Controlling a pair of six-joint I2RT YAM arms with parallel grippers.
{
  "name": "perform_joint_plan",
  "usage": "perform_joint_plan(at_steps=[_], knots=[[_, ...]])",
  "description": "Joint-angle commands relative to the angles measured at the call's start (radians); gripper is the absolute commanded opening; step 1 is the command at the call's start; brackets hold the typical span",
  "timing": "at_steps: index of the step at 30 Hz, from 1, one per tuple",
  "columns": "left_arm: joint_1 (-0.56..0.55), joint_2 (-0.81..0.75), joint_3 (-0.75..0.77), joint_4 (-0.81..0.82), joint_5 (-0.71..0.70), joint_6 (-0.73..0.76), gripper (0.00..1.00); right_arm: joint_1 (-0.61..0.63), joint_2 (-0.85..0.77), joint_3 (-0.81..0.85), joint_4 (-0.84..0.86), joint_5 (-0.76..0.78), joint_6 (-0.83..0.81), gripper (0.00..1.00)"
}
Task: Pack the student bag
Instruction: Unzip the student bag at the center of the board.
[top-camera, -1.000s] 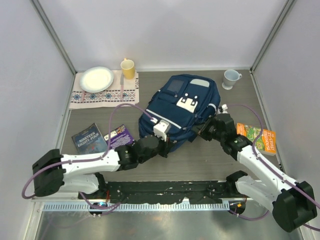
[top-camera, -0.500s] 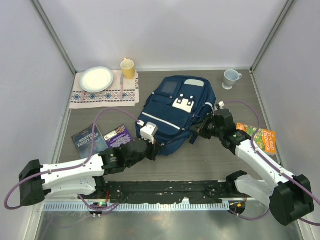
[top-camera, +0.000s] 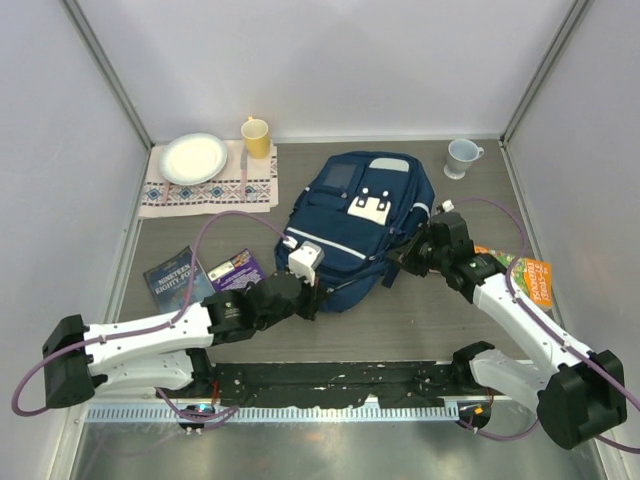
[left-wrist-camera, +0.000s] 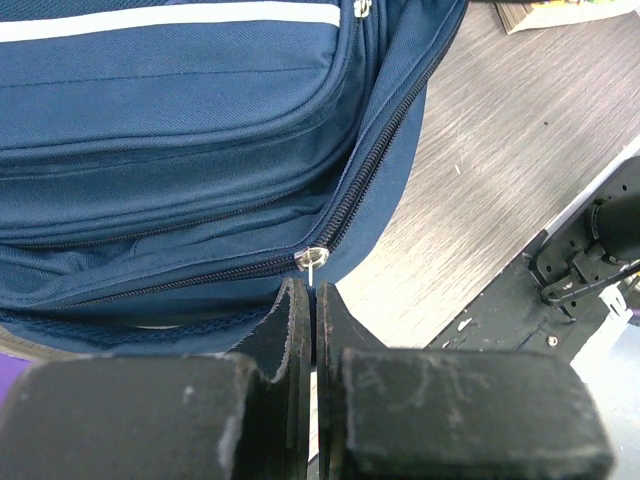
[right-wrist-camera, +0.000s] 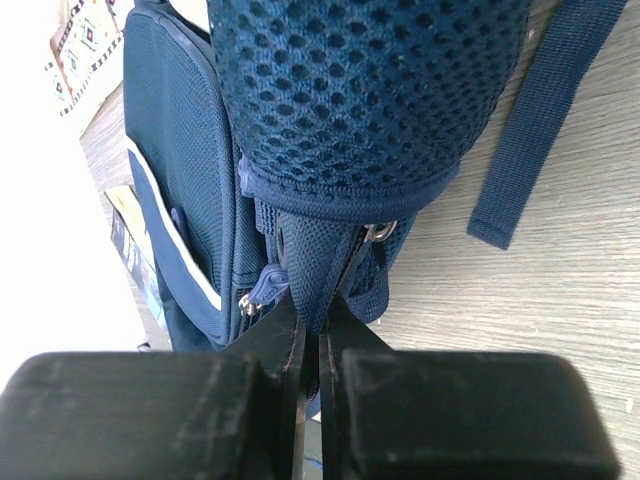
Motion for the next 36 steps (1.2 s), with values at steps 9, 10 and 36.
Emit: perform_joint_plan(at_steps=[9,10,36], knots=[[-0.007,0.105,0.080,0.140,0.065,-0.044,0.00,-0.026,0.000,0.119,-0.074,0.107,-0.063,0.85],[-0.005,0.122,0.086,0.142,0.021,-0.062,0.00,-0.026,-0.044,0.120,-0.102,0.123,-0.066,0.86],[-0.005,0.377,0.277,0.240,0.199,0.007,0.00,0.001,-0.081,-0.177,0.181,-0.133,0.264,0.07]])
